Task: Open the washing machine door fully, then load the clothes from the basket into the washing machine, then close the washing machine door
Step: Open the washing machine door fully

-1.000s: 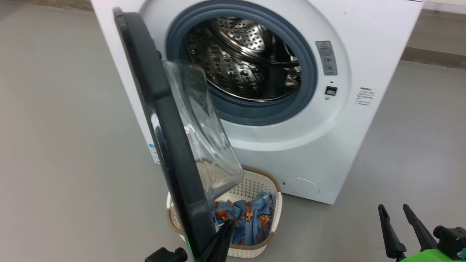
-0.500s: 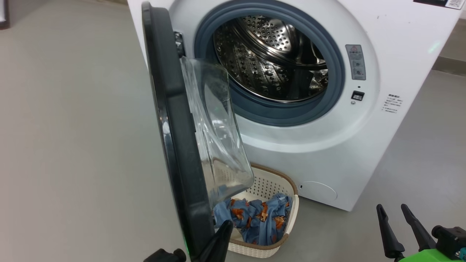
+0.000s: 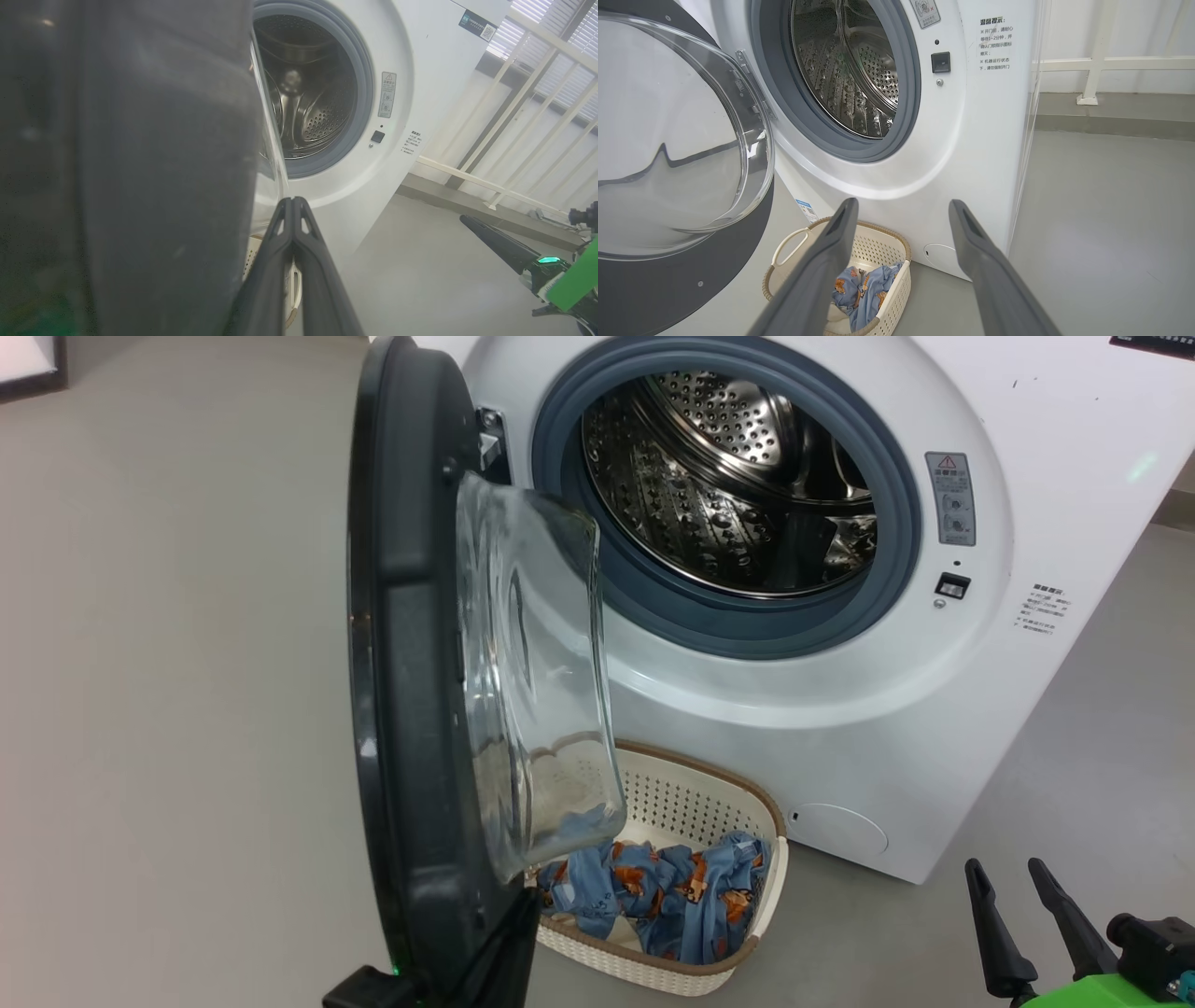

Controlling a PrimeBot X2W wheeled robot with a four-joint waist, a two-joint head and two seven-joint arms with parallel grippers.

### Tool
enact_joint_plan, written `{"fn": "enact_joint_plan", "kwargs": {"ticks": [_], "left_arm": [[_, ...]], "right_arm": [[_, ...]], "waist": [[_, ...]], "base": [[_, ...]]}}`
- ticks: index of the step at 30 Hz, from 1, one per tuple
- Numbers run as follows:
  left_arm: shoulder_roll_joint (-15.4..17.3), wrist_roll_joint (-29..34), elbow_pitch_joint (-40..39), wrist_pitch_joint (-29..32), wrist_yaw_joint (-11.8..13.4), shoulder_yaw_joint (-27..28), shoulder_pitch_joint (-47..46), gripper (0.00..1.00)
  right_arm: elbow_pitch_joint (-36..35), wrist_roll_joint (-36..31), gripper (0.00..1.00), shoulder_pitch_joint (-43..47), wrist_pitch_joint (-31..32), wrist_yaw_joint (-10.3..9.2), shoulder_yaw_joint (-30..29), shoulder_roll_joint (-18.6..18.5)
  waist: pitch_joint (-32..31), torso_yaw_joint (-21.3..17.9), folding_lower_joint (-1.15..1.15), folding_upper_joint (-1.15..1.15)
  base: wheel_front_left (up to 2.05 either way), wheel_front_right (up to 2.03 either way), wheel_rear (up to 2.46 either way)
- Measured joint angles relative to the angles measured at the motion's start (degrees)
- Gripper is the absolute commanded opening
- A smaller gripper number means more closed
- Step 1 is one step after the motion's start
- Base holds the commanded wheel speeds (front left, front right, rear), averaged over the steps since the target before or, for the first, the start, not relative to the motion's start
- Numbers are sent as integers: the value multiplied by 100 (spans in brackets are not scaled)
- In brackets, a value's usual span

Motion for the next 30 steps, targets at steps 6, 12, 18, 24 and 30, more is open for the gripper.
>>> {"fn": "enact_joint_plan", "kwargs": {"ticks": [6, 12, 18, 24, 30], "left_arm": [[58, 0, -83, 9, 178, 130, 21, 0], [134, 0, -148, 19, 353, 316, 77, 0], [235, -5, -168, 25, 517, 554, 94, 0], [357, -66, -186, 23, 625, 823, 121, 0], [466, -114, -183, -14, 715, 1118, 121, 0]], "right_arm": [[-1, 0, 100, -2, 0, 0, 1, 12], [-2, 0, 100, -13, 0, 0, 2, 13], [-2, 0, 100, -15, 0, 0, 16, 14], [-2, 0, 100, -15, 0, 0, 38, 14], [-1, 0, 100, -15, 0, 0, 55, 13]], "waist": [[17, 60, 0, 0], [31, 107, 0, 0], [32, 114, 0, 0], [38, 110, 0, 0], [24, 104, 0, 0]], "base": [[0, 0, 0], [0, 0, 0], [0, 0, 0], [0, 0, 0], [0, 0, 0]]}}
